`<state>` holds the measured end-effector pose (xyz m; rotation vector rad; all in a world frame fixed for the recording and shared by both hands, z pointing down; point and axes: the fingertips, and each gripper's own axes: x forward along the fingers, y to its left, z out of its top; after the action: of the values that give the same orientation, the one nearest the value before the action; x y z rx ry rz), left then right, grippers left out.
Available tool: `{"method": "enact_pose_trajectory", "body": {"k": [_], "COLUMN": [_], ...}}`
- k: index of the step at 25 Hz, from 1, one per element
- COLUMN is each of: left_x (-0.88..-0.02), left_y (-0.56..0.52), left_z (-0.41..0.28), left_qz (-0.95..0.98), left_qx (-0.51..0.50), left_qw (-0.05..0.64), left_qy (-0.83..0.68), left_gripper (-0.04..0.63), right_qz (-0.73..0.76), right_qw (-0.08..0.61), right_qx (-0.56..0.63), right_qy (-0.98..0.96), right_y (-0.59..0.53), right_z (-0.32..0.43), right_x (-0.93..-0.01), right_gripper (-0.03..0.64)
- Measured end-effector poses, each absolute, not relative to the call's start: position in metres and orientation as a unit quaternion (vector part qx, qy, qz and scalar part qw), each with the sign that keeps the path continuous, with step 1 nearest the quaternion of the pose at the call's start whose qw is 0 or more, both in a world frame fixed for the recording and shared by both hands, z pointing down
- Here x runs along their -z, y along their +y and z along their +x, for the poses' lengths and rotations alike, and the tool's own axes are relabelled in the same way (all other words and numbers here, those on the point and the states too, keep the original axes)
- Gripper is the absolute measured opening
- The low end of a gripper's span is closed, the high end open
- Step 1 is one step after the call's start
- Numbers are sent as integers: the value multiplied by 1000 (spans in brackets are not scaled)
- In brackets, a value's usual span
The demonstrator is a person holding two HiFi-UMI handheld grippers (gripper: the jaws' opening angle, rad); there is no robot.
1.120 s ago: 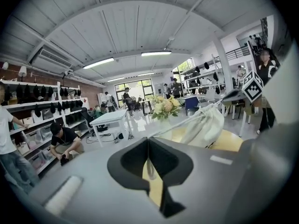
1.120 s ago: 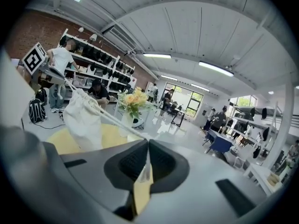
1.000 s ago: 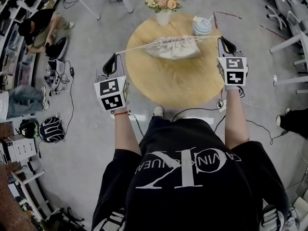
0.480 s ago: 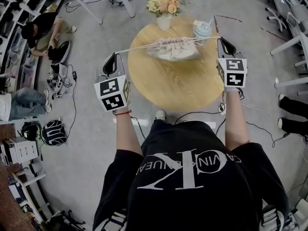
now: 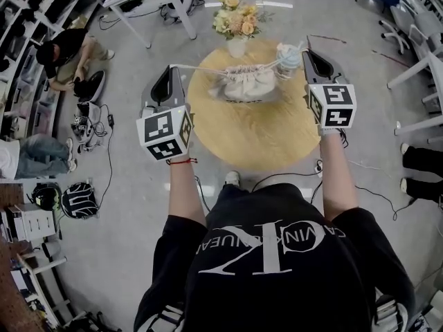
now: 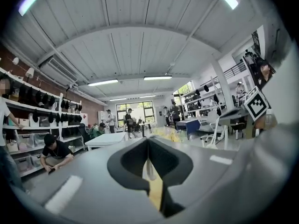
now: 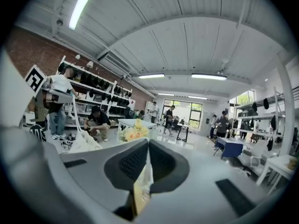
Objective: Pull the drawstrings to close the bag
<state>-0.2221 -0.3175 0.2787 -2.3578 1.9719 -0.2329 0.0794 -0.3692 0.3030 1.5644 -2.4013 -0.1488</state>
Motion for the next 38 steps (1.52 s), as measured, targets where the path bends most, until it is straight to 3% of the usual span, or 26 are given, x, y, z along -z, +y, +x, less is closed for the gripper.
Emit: {"method": "enact_pose_trajectory", "body": {"k": [7, 38], "left_x": [-250, -193], "left_y": [-320, -306], "left_z": [-212, -190], "left_qz": [-772, -780], "left_qx": [42, -37], "left_qw": [47, 83], "left_qy": [632, 619], "left_gripper": [15, 15], "right_qz": [522, 510], "right_qw": [94, 25], "right_qx": [54, 95], "right_qy": [-846, -855], "right_y": [-367, -347], "right_z": [62, 53], "right_x": [-274, -211], "right_gripper": [18, 18]}}
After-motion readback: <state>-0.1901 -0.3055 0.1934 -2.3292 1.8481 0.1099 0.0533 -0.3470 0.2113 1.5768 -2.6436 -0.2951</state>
